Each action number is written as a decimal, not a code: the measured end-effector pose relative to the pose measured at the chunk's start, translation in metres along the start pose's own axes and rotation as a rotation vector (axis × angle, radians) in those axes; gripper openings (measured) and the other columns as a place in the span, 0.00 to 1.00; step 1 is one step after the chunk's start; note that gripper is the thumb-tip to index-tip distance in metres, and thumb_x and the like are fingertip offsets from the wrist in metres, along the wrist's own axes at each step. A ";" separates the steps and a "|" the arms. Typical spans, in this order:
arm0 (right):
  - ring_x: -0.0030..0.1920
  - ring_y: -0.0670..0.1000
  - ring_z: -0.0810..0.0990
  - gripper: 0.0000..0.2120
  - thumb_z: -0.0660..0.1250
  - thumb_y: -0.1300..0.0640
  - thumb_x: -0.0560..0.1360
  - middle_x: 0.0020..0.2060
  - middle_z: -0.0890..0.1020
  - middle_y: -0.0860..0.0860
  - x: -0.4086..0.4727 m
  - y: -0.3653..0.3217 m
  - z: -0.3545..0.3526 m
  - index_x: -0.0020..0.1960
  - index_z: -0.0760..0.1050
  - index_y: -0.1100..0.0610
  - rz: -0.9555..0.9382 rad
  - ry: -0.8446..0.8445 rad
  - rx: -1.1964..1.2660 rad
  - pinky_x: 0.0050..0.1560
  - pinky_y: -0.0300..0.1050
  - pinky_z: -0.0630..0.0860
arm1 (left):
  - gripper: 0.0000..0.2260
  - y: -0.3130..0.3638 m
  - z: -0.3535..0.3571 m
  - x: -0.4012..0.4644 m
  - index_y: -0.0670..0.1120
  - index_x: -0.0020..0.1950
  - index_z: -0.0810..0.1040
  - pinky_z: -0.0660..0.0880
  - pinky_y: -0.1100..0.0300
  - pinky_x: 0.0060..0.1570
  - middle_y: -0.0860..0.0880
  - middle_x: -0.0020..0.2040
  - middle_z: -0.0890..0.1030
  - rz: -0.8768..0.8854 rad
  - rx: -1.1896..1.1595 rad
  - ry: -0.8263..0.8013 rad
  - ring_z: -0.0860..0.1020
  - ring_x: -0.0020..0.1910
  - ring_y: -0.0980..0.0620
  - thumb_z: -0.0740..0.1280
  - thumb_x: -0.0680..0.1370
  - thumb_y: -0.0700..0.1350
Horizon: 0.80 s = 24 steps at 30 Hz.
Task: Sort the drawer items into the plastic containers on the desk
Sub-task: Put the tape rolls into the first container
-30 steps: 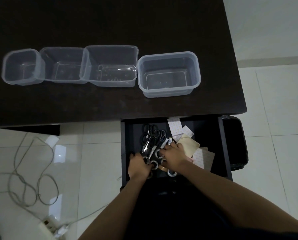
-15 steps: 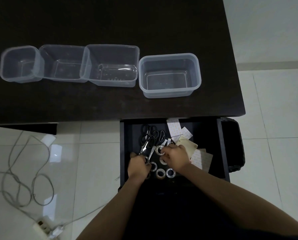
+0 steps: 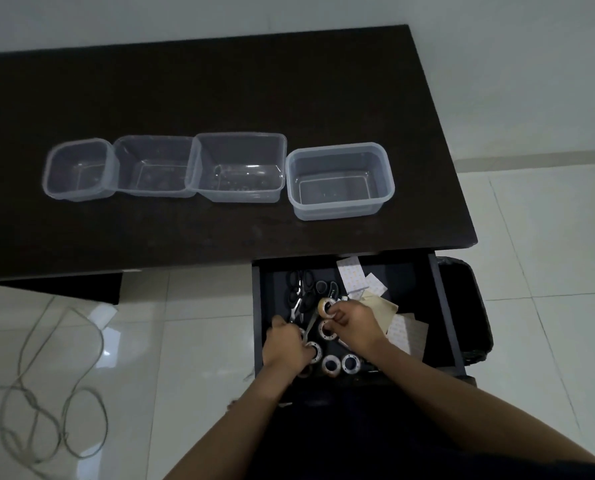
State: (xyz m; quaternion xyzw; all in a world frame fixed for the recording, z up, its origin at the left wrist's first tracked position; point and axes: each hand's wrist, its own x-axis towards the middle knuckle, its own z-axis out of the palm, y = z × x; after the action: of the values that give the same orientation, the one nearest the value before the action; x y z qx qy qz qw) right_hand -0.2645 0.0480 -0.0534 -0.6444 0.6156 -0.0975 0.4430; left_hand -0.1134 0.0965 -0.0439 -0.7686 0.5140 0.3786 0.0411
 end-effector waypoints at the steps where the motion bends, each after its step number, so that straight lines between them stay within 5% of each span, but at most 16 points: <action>1: 0.35 0.46 0.74 0.10 0.73 0.64 0.68 0.37 0.78 0.51 -0.003 -0.007 0.001 0.50 0.80 0.62 0.015 0.015 0.003 0.38 0.28 0.69 | 0.13 -0.002 -0.004 -0.002 0.40 0.45 0.79 0.78 0.51 0.50 0.42 0.58 0.68 0.031 0.036 0.002 0.76 0.52 0.43 0.71 0.69 0.49; 6: 0.30 0.38 0.75 0.09 0.71 0.65 0.67 0.29 0.73 0.42 -0.022 -0.044 0.020 0.48 0.80 0.62 0.030 0.171 0.011 0.37 0.24 0.69 | 0.13 -0.023 -0.030 -0.019 0.41 0.45 0.80 0.78 0.54 0.46 0.43 0.57 0.69 0.151 0.063 0.042 0.75 0.51 0.44 0.70 0.68 0.50; 10: 0.34 0.47 0.76 0.08 0.70 0.63 0.69 0.36 0.79 0.53 -0.039 -0.072 0.041 0.48 0.80 0.58 0.007 0.275 -0.005 0.44 0.40 0.76 | 0.12 -0.056 -0.056 -0.040 0.41 0.45 0.79 0.75 0.56 0.45 0.43 0.57 0.69 0.202 0.020 0.090 0.74 0.53 0.44 0.69 0.69 0.50; 13: 0.34 0.42 0.74 0.08 0.70 0.63 0.70 0.37 0.78 0.52 -0.049 -0.098 0.057 0.48 0.79 0.57 -0.022 0.323 0.026 0.39 0.31 0.70 | 0.11 -0.088 -0.080 -0.052 0.40 0.41 0.78 0.72 0.58 0.42 0.43 0.55 0.71 0.231 -0.023 0.141 0.76 0.52 0.44 0.69 0.69 0.48; 18: 0.34 0.49 0.77 0.09 0.72 0.63 0.68 0.38 0.77 0.53 -0.058 -0.153 0.093 0.48 0.80 0.56 -0.131 0.333 0.064 0.42 0.37 0.73 | 0.09 -0.146 -0.126 -0.062 0.46 0.31 0.72 0.73 0.60 0.41 0.47 0.47 0.68 0.250 -0.141 0.264 0.76 0.46 0.48 0.68 0.68 0.49; 21: 0.36 0.50 0.78 0.09 0.72 0.64 0.67 0.38 0.77 0.54 -0.055 -0.185 0.116 0.47 0.80 0.55 -0.191 0.311 0.091 0.43 0.38 0.74 | 0.10 -0.174 -0.156 -0.066 0.44 0.36 0.78 0.73 0.59 0.42 0.49 0.47 0.68 0.228 -0.187 0.372 0.75 0.44 0.49 0.69 0.68 0.51; 24: 0.36 0.42 0.75 0.10 0.73 0.63 0.67 0.37 0.75 0.48 -0.046 -0.219 0.131 0.48 0.81 0.57 -0.271 0.280 0.100 0.39 0.26 0.70 | 0.11 -0.196 -0.190 -0.068 0.46 0.40 0.80 0.70 0.61 0.40 0.51 0.49 0.70 0.191 -0.199 0.492 0.75 0.46 0.50 0.69 0.68 0.53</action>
State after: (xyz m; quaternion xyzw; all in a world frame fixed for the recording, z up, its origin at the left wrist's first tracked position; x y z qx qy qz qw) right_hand -0.0323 0.1141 0.0401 -0.6787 0.5733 -0.2751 0.3675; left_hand 0.1376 0.1535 0.0692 -0.7859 0.5389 0.2313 -0.1962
